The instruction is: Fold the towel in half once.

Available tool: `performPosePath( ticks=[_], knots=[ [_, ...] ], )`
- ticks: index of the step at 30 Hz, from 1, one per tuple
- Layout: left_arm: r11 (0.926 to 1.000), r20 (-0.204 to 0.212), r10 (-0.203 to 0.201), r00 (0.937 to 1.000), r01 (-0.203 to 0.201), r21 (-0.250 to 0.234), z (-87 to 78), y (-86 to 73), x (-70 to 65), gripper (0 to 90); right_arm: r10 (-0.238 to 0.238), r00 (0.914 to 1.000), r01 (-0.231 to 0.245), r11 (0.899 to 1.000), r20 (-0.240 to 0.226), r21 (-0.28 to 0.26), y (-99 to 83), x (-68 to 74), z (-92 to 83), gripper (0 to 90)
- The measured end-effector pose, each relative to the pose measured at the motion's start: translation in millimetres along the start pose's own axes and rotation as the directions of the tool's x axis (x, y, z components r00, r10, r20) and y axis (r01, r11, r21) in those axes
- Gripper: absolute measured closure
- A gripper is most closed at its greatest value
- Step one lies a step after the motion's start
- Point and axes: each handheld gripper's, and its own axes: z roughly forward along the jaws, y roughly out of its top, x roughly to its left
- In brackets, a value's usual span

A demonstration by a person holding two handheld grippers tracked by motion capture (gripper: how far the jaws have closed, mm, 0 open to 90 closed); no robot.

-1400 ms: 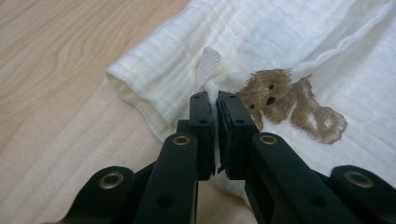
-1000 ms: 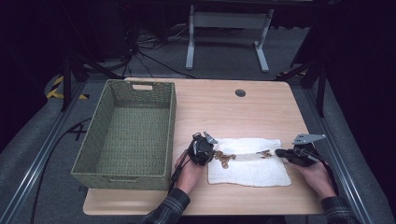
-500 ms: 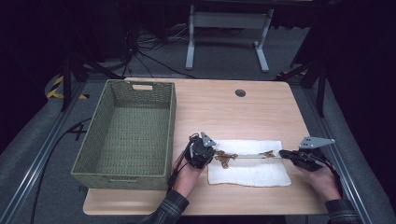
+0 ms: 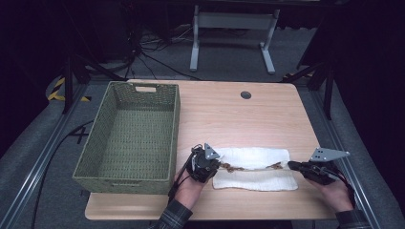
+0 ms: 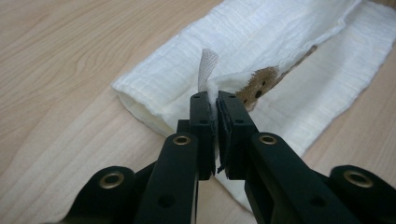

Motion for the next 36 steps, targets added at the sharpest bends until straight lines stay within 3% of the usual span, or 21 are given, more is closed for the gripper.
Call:
performPosePath(
  ticks=[13, 18, 22, 25, 26, 31, 36],
  knots=[
    [0.9982, 0.034, 0.022, 0.9992, -0.024, 0.056, 2.7, -12.5, -8.3, 83.3, 0.026, 0.9987, -0.025, 0.999, -0.045, 0.026, -18.2, 9.3, -8.2, 87.7],
    [0.9984, 0.039, 0.023, 0.999, -0.025, 0.052, -0.6, -12.5, -8.7, 75.3, 0.028, 0.9985, -0.027, 0.999, -0.047, 0.02, -19.3, 10.2, -10.5, 81.2],
    [0.9999, 0.047, 0.004, 0.9989, -0.004, 0.014, -5.4, -9.3, -9.2, 71.4, 0.04, 0.998, -0.041, 0.999, -0.049, -0.011, -18.0, 11.1, -18.3, 78.2],
    [0.9998, 0.045, 0.008, 0.9989, -0.009, 0.017, -3.9, -6.9, -7.3, 74.2, 0.037, 0.9982, -0.038, 0.999, -0.048, -0.018, -16.8, 10.4, -16.6, 79.6],
    [0.9998, 0.039, 0.012, 0.9992, -0.013, 0.013, -3.3, -4.0, -5.8, 79.4, 0.038, 0.9979, -0.038, 0.999, -0.053, -0.006, -15.6, 9.2, -13.3, 82.3],
    [0.9999, 0.011, 0.01, 0.9999, -0.01, -0.005, -1.1, 7.6, 1.4, 88.7, 0.03, 0.9979, -0.03, 1.0, -0.057, 0.0, -9.1, 3.2, -4.8, 88.9],
    [1.0, -0.024, -0.003, 0.9997, 0.003, 0.002, 7.8, 19.2, 9.8, 89.4, 0.036, 0.9983, -0.036, 0.999, -0.047, 0.004, 0.6, -5.6, 6.3, 88.4]
  ],
)
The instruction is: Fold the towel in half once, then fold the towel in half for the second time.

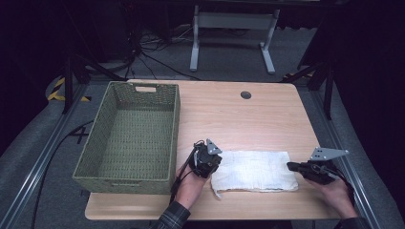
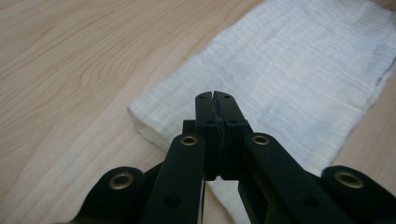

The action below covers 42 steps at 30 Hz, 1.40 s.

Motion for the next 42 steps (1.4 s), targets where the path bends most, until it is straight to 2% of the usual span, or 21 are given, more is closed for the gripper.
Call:
performPosePath(
  ticks=[10, 12, 16, 20, 26, 28, 32, 40, 42],
  knots=[
    [0.9989, -0.061, -0.04, 0.9973, 0.042, 0.024, 20.2, 13.2, 20.0, 86.9, 0.034, 0.9974, -0.035, 0.999, 0.063, 0.005, 14.7, -30.9, 16.3, 80.4],
    [0.9986, -0.066, -0.049, 0.9966, 0.05, 0.015, 24.7, 14.7, 23.7, 86.0, 0.039, 0.9968, -0.04, 0.999, 0.07, 0.017, 17.1, -36.5, 20.4, 78.5],
    [0.9974, -0.078, -0.053, 0.9956, 0.056, 0.045, 32.9, 13.7, 28.4, 79.3, 0.044, 0.9961, -0.047, 0.998, 0.076, 0.041, 18.8, -46.8, 29.9, 75.2],
    [0.9957, -0.089, -0.072, 0.9934, 0.077, 0.051, 36.8, 12.6, 32.0, 73.3, 0.053, 0.9958, -0.057, 0.997, 0.075, 0.051, 18.2, -53.2, 36.6, 71.4],
    [0.9929, -0.104, -0.074, 0.9919, 0.083, 0.085, 44.0, 8.2, 37.5, 64.3, 0.071, 0.9953, -0.077, 0.993, 0.066, 0.09, 11.5, -57.3, 44.4, 68.0],
    [0.9914, -0.112, -0.079, 0.9906, 0.089, 0.095, 45.3, 6.9, 38.1, 60.3, 0.077, 0.9951, -0.082, 0.993, 0.062, 0.088, 10.0, -58.6, 45.0, 68.1],
    [0.9907, -0.115, -0.08, 0.9902, 0.092, 0.101, 47.5, 4.9, 39.8, 58.4, 0.082, 0.9951, -0.087, 0.992, 0.055, 0.088, 9.7, -58.2, 44.7, 71.3],
    [0.9899, -0.102, -0.089, 0.9908, 0.099, 0.101, 50.2, 2.2, 40.2, 60.8, 0.072, 0.9969, -0.075, 0.993, 0.032, 0.095, 9.9, -56.0, 44.7, 82.3],
    [0.9913, -0.094, -0.077, 0.9926, 0.086, 0.1, 50.0, 1.6, 40.3, 63.7, 0.071, 0.997, -0.074, 0.993, 0.029, 0.094, 10.0, -55.5, 44.9, 83.9]
  ],
)
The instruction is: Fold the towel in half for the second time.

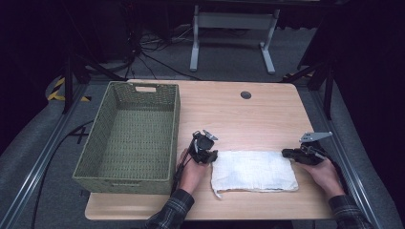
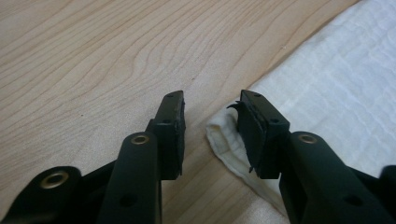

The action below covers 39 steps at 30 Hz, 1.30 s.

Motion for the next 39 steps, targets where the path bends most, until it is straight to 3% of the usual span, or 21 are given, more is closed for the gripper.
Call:
performPosePath(
  ticks=[4, 6, 8, 12, 17, 26, 36, 39],
  knots=[
    [0.9999, 0.023, 0.017, 0.9996, -0.017, -0.004, 0.3, -0.2, -2.5, 74.9, -0.004, 1.0, 0.004, 1.0, 0.002, 0.001, -0.1, 0.9, -0.2, 85.2],
    [0.9999, 0.053, 0.017, 0.9984, -0.017, -0.001, 0.4, -0.1, -2.1, 82.3, -0.015, 0.9999, 0.015, 1.0, 0.007, 0.001, 0.1, 1.8, -0.2, 85.7],
    [0.9997, 0.048, 0.025, 0.9985, -0.025, 0.0, 0.2, 0.1, -2.7, 84.8, -0.026, 0.9996, 0.026, 1.0, 0.013, 0.007, 0.8, 2.7, -0.3, 86.0],
    [1.0, 0.052, 0.004, 0.9986, -0.004, -0.006, -1.0, 0.3, -4.2, 85.6, -0.036, 0.9991, 0.035, 0.999, 0.021, 0.013, 1.3, 2.5, -1.8, 86.2],
    [0.9986, 0.045, -0.006, 0.999, 0.008, -0.052, -8.5, 2.9, -2.9, 85.6, -0.033, 0.9988, 0.034, 0.999, 0.037, -0.014, 3.5, -0.8, -7.9, 86.2],
    [0.9877, 0.011, 0.017, 0.9998, -0.015, -0.156, -28.1, 14.9, -6.1, 85.6, -0.042, 0.9955, 0.049, 0.995, 0.085, -0.089, 18.3, -10.9, -22.9, 86.2],
    [0.9804, 0.027, 0.04, 0.9988, -0.034, -0.194, -40.7, 10.3, -10.9, 85.6, -0.062, 0.9933, 0.074, 0.99, 0.097, -0.122, 19.0, -3.5, -33.6, 86.1],
    [0.9743, 0.03, 0.06, 0.9977, -0.052, -0.219, -47.7, 8.7, -12.0, 85.6, -0.069, 0.9936, 0.081, 0.986, 0.09, -0.145, 16.3, -0.7, -40.2, 86.1]
  ],
)
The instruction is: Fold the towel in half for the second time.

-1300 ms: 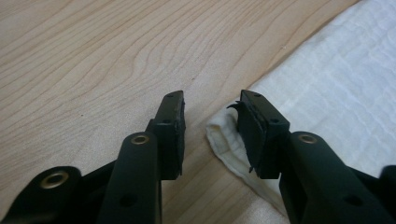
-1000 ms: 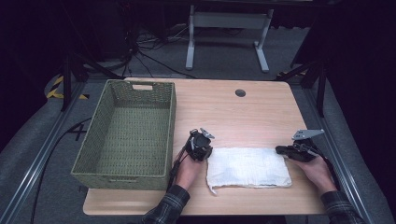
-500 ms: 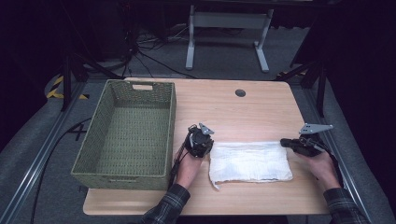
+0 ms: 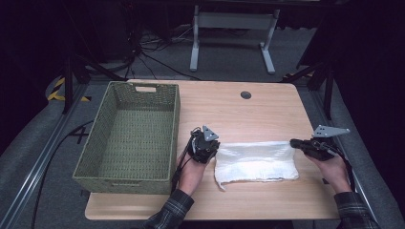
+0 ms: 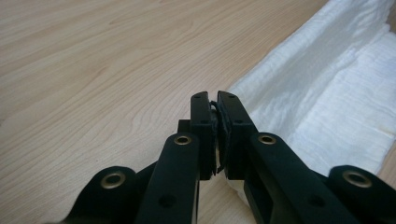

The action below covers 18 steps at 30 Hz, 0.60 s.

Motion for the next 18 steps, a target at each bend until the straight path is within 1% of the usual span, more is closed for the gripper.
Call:
performPosePath(
  ticks=[1, 2, 3, 4, 5, 6, 7, 8, 9, 11, 12, 13, 14, 15, 16, 18],
  knots=[
    [0.9999, 0.005, -0.016, 0.9999, 0.016, -0.002, -2.1, 0.2, -1.7, 85.6, 0.0, 1.0, 0.0, 1.0, 0.0, -0.007, -0.2, 0.8, -2.2, 86.1],
    [0.9999, 0.006, -0.011, 0.9999, 0.011, -0.013, -3.6, 0.6, -2.6, 85.6, -0.004, 1.0, 0.004, 1.0, 0.0, -0.013, -0.4, 1.4, -4.4, 86.1],
    [0.9998, 0.002, 0.004, 1.0, -0.004, -0.021, -5.5, 1.4, -3.1, 85.6, -0.005, 1.0, 0.005, 1.0, -0.001, -0.02, -0.6, 2.3, -6.4, 86.1],
    [0.9997, 0.003, 0.005, 1.0, -0.005, -0.025, -7.0, 2.4, -4.3, 85.6, -0.004, 1.0, 0.005, 1.0, 0.002, -0.026, -0.7, 3.4, -8.6, 86.1],
    [0.9994, -0.005, 0.011, 0.9999, -0.012, -0.034, -9.2, 3.8, -6.0, 85.6, -0.008, 1.0, 0.008, 0.999, 0.002, -0.033, -0.6, 3.9, -10.9, 86.1],
    [0.9993, -0.004, 0.018, 0.9998, -0.018, -0.034, -10.6, 4.5, -6.9, 85.6, -0.005, 1.0, 0.005, 0.999, 0.003, -0.048, -0.5, 5.1, -13.4, 86.1],
    [0.9989, -0.002, 0.031, 0.9995, -0.031, -0.036, -10.9, 4.5, -7.1, 85.6, -0.006, 1.0, 0.005, 0.999, -0.001, -0.05, -0.3, 5.7, -15.5, 86.0],
    [0.9991, 0.003, 0.026, 0.9997, -0.026, -0.032, -11.6, 4.0, -8.7, 85.6, -0.004, 1.0, 0.004, 0.999, -0.003, -0.054, -0.7, 6.7, -15.9, 86.0],
    [0.9991, 0.003, 0.028, 0.9996, -0.028, -0.032, -12.2, 3.0, -10.3, 85.6, -0.009, 0.9999, 0.008, 0.999, -0.005, -0.052, -1.4, 8.0, -16.7, 86.0],
    [0.9988, 0.004, 0.045, 0.999, -0.045, -0.019, -14.0, -0.5, -12.6, 85.6, -0.013, 0.9999, 0.013, 0.999, -0.01, -0.047, -4.4, 12.3, -17.3, 85.9],
    [0.9991, 0.004, 0.04, 0.9992, -0.04, -0.015, -15.3, -2.3, -14.0, 85.6, -0.014, 0.9998, 0.014, 0.999, -0.013, -0.041, -5.8, 14.4, -17.9, 85.9],
    [0.9982, 0.0, 0.057, 0.9984, -0.057, -0.019, -15.8, -3.5, -13.5, 85.6, -0.018, 0.9997, 0.018, 0.999, -0.014, -0.044, -7.2, 16.4, -17.9, 85.9],
    [0.9982, 0.0, 0.057, 0.9984, -0.057, -0.019, -15.8, -3.5, -13.5, 85.6, -0.018, 0.9997, 0.018, 0.999, -0.014, -0.044, -7.2, 16.4, -17.9, 85.9],
    [0.9983, -0.005, 0.057, 0.9984, -0.057, -0.013, -18.5, -7.6, -15.0, 85.6, -0.024, 0.9995, 0.023, 0.999, -0.02, -0.033, -9.1, 20.0, -18.5, 85.9],
    [0.9986, -0.001, 0.052, 0.9986, -0.052, -0.007, -19.8, -9.1, -15.6, 85.6, -0.026, 0.9995, 0.025, 0.999, -0.021, -0.025, -10.2, 21.9, -18.3, 85.9],
    [0.9985, 0.002, 0.054, 0.9985, -0.054, -0.005, -21.7, -12.2, -17.6, 85.6, -0.032, 0.9993, 0.032, 0.999, -0.021, -0.023, -11.0, 22.6, -18.3, 85.9]
  ],
)
